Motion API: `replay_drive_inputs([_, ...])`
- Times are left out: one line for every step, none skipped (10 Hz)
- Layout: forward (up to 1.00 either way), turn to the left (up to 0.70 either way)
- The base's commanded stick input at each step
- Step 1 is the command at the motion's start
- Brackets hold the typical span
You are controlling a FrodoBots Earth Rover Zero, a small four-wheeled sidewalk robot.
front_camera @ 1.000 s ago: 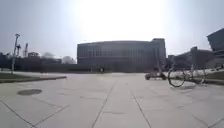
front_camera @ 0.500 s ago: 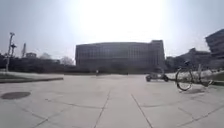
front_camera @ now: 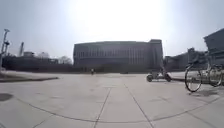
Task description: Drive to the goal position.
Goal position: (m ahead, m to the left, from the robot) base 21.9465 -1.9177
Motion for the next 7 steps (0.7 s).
replay_drive_inputs([1.00, 0.00])
replay_drive_inputs([1.00, 0.00])
replay_drive_inputs([1.00, 0.00])
replay_drive_inputs([1.00, 0.00])
replay_drive_inputs([1.00, 0.00])
replay_drive_inputs([1.00, 0.00])
replay_drive_inputs([1.00, 0.00])
